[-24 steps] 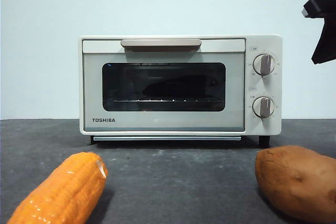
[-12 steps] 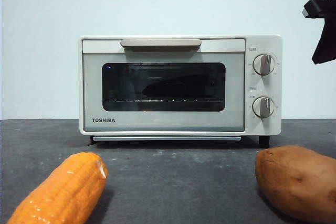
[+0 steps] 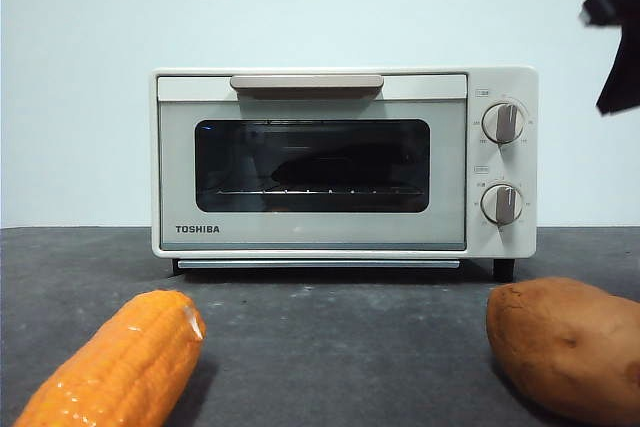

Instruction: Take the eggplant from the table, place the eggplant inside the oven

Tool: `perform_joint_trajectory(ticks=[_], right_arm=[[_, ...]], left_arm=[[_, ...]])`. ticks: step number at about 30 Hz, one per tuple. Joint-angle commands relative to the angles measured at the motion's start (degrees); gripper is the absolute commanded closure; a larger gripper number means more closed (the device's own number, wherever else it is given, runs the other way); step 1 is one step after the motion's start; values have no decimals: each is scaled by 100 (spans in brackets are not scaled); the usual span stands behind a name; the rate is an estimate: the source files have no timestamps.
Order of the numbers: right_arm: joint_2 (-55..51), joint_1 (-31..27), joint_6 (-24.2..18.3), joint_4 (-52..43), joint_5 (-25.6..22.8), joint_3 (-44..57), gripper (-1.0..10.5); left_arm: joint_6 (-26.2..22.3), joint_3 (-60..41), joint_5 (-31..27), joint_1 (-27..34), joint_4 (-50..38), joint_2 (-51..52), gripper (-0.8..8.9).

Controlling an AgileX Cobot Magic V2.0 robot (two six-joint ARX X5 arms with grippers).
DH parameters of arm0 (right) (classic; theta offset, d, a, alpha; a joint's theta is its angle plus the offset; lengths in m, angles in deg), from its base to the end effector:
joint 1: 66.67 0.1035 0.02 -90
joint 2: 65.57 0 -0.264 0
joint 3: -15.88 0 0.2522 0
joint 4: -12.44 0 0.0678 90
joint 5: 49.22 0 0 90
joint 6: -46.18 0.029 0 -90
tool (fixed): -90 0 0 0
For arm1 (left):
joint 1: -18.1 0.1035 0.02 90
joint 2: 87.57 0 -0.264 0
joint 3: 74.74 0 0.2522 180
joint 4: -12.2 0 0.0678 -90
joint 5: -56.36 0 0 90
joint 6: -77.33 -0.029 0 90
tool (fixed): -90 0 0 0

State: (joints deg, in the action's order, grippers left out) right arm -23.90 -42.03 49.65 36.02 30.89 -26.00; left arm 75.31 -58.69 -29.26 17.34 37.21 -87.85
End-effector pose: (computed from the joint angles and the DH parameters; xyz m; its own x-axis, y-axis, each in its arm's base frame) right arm 0.1507 0.0636 0.2417 0.8936 0.2209 -0.3908 -0.2451 0.9694 -0.0124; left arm 0.0941 -0.0035 0.1578 0.9830 -0.0894 -0.1601 0.0942 0.9953 0.0225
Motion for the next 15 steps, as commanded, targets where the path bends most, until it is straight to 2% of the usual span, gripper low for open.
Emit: perform_joint_trajectory(ticks=[1, 3, 5, 12, 15], right_arm=[[-664, 28, 2, -79, -72, -37, 932], [-1351, -68, -538, -76, -87, -26, 932], [-2070, -398, -828, -81, -68, 61, 932], [-3399, -1554, -863, -79, 37, 802, 932], [-3703, -1897, -839, -79, 319, 1274, 932]], left_arm=[[-31, -77, 2, 11, -17, 9, 807], [-31, -77, 2, 11, -17, 9, 808], [-31, -77, 2, 11, -15, 9, 807], [-31, -77, 2, 11, -15, 9, 808], [-31, -77, 2, 11, -15, 9, 808]])
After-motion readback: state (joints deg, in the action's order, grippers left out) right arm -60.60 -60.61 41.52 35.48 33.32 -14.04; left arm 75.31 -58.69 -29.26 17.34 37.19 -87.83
